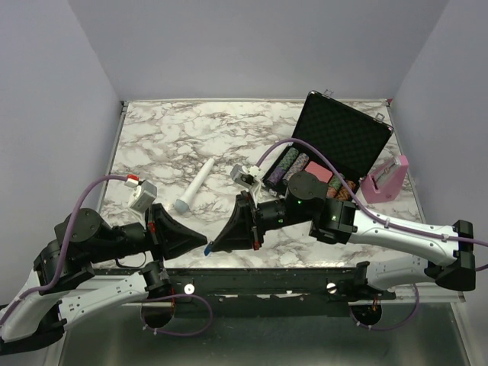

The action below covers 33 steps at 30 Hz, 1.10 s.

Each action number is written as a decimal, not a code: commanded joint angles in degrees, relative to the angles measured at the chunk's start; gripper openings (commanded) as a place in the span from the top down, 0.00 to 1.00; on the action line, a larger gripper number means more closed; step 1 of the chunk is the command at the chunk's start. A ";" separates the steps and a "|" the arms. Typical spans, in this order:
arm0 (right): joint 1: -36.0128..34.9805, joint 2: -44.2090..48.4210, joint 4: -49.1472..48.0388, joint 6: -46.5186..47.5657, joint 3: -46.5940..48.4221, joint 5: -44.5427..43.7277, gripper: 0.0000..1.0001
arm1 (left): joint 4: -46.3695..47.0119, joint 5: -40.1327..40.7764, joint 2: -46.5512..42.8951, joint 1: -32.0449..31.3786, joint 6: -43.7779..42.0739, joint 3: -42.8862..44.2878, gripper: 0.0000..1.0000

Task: Remove the keys from the keyring

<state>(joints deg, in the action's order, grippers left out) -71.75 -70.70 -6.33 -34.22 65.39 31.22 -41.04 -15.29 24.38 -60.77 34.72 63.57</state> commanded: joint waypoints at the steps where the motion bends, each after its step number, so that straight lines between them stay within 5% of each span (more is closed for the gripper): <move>1: -0.32 -2.07 1.84 0.64 2.99 2.52 0.99 | -0.35 -2.64 1.89 -0.05 -1.84 1.02 1.00; 33: -0.33 -2.25 14.06 6.01 9.06 1.21 0.99 | -13.01 -5.37 10.24 -5.49 -9.93 8.06 1.00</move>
<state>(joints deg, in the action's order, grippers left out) -71.94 -73.71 8.86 -29.17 71.90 33.41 -51.20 -18.94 32.69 -64.23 26.00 70.13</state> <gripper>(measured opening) 0.010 0.007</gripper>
